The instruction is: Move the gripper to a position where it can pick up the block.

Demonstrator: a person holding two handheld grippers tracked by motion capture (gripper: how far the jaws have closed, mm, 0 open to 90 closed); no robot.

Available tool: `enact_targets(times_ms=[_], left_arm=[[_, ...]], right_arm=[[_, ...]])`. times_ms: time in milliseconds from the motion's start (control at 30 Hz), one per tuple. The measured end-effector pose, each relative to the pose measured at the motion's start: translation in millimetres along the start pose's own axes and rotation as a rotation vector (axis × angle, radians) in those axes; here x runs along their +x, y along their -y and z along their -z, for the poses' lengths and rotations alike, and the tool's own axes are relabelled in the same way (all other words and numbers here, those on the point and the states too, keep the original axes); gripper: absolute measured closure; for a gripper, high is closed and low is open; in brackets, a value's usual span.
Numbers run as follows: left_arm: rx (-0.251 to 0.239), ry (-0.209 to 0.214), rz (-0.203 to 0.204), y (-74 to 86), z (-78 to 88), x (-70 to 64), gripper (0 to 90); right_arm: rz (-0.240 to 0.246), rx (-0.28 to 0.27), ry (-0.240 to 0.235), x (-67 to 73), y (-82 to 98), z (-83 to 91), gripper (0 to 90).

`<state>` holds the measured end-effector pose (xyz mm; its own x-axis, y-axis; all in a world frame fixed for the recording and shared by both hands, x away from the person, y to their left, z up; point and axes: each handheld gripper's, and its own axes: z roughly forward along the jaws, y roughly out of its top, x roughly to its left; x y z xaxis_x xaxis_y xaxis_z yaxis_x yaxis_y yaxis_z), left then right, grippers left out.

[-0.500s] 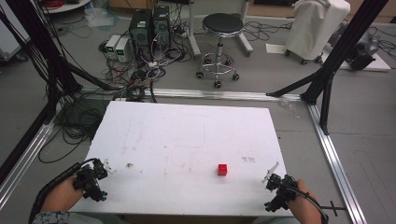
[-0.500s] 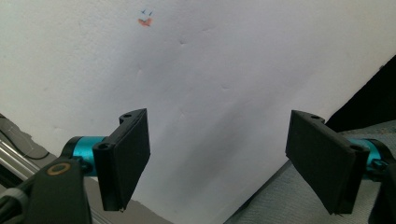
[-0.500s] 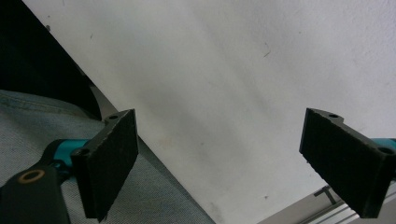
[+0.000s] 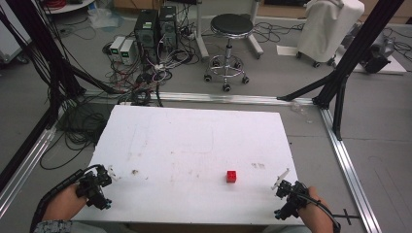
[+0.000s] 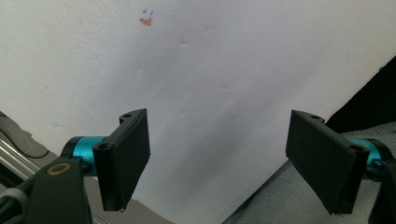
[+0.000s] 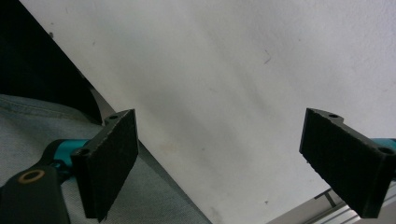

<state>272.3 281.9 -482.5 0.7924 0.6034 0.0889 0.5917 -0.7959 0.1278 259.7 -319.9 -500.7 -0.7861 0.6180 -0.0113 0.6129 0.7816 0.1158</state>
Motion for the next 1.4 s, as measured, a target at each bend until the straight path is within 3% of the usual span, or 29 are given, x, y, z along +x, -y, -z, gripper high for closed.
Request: enact_targets(times_ms=[333, 767, 1200, 1400], left_arm=[[-0.005, 0.005, -0.004, -1.3, 2.0, 0.4, 22.1], [-0.006, 0.005, 0.000, -1.7, 1.9, 0.4, 22.1], [-0.009, 0.006, -0.002, -2.0, 3.9, 0.7, 22.1], [-0.010, 0.007, -0.002, -2.3, 3.6, 0.5, 22.1]], right_arm=[[-0.001, -0.021, 0.019, 1.0, -2.1, 4.7, 11.2], [0.012, -0.001, 0.013, -3.7, -9.2, 12.1, 11.2], [0.095, 0.022, -0.001, -17.1, -35.9, 26.2, 11.2], [0.149, 0.037, 0.001, -14.4, -50.1, 29.1, 11.2]])
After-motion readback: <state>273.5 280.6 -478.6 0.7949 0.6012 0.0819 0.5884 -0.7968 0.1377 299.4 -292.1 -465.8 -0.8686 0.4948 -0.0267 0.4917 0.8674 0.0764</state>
